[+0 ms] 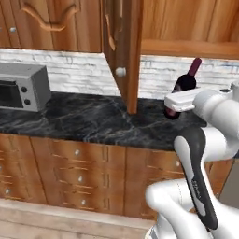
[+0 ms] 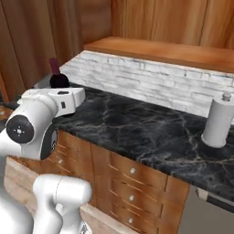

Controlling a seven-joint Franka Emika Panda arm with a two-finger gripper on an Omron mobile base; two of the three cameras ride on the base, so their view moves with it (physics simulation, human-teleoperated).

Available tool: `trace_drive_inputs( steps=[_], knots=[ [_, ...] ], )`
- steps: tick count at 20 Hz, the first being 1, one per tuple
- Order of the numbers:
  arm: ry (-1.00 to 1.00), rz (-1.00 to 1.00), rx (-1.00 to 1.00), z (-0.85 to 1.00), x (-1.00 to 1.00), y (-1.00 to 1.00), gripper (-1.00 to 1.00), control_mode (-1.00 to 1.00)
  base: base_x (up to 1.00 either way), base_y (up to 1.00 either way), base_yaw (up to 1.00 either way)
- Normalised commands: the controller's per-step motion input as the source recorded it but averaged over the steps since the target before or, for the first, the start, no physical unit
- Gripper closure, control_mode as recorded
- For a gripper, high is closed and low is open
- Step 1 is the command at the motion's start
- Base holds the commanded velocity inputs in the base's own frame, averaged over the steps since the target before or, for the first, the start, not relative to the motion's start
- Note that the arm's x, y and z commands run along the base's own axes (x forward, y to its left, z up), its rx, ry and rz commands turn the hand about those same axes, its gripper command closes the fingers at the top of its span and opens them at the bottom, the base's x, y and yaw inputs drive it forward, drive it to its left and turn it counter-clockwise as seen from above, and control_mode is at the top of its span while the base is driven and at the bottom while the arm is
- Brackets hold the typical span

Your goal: Open the cabinet directly in front. Then move the wine and the mug to the dining counter with the candle on it.

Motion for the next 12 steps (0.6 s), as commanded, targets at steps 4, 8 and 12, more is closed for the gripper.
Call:
trace_drive_inputs(
  steps=[4, 8, 12],
  knots=[
    [0.00, 0.00, 0.00, 0.00, 0.00, 0.00, 1.00, 1.00, -0.38, 0.00, 0.94],
    [0.00, 0.00, 0.00, 0.00, 0.00, 0.00, 1.00, 1.00, -0.61, -0.02, 0.80],
    [0.00, 0.00, 0.00, 0.00, 0.00, 0.00, 1.00, 1.00, -0.74, -0.07, 0.68]
  ],
)
